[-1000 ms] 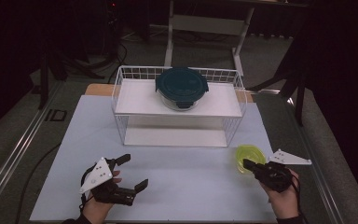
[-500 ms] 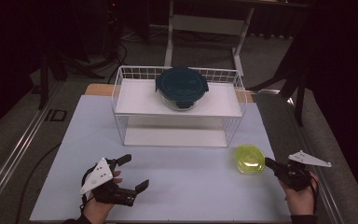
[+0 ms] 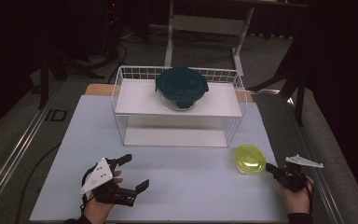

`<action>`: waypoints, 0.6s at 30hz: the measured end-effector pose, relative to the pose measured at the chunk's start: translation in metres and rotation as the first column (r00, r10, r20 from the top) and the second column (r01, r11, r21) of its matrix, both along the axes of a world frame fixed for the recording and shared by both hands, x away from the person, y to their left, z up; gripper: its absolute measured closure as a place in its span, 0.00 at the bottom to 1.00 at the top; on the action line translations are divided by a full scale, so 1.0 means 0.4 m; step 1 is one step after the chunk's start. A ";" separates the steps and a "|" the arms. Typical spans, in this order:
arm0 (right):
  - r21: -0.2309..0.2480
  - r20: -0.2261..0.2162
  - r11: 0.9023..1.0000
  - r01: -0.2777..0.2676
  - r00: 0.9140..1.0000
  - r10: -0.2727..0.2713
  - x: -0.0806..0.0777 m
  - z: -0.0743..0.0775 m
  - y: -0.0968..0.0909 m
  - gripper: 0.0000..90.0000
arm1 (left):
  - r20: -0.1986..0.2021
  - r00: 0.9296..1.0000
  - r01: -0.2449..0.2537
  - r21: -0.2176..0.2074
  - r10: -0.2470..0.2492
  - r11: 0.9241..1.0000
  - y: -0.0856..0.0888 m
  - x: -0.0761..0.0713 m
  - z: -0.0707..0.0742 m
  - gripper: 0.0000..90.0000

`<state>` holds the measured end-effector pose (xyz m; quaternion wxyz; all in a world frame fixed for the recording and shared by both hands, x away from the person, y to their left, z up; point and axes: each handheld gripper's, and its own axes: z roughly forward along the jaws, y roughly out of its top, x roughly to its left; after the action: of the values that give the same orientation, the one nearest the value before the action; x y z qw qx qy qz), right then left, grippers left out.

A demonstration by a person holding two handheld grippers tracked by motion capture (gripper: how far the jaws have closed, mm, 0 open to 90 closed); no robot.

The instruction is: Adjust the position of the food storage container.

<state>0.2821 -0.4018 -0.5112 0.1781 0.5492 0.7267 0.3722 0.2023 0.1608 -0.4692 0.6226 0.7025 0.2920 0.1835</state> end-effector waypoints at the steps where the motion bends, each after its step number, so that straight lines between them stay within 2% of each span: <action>1: 0.004 -0.008 1.000 -0.002 1.000 0.002 0.003 -0.006 0.003 1.00 | 0.000 1.000 -0.001 0.002 0.001 1.000 0.000 0.000 0.000 0.01; 5: 0.001 -0.026 1.000 -0.029 0.999 0.029 0.008 -0.020 0.022 1.00 | -0.002 1.000 -0.002 0.002 0.002 1.000 0.000 0.000 0.000 0.01; 13: 0.012 -0.037 0.998 -0.066 0.997 0.067 0.005 -0.025 0.048 1.00 | 0.001 1.000 -0.001 0.005 0.001 1.000 -0.001 -0.001 0.000 0.01; 16: 0.005 -0.055 0.993 -0.120 0.991 0.120 0.003 -0.031 0.081 1.00 | 0.001 1.000 0.000 0.006 0.000 1.000 -0.002 -0.002 0.000 0.01; 18: -0.002 -0.055 0.994 -0.113 0.992 0.113 0.009 -0.032 0.083 1.00 | 0.000 1.000 0.000 0.003 0.000 1.000 -0.001 -0.002 0.000 0.01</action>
<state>0.2856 -0.3686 -0.5241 0.1382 0.5166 0.7621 0.3649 0.2016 0.1604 -0.4692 0.6217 0.7033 0.2916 0.1840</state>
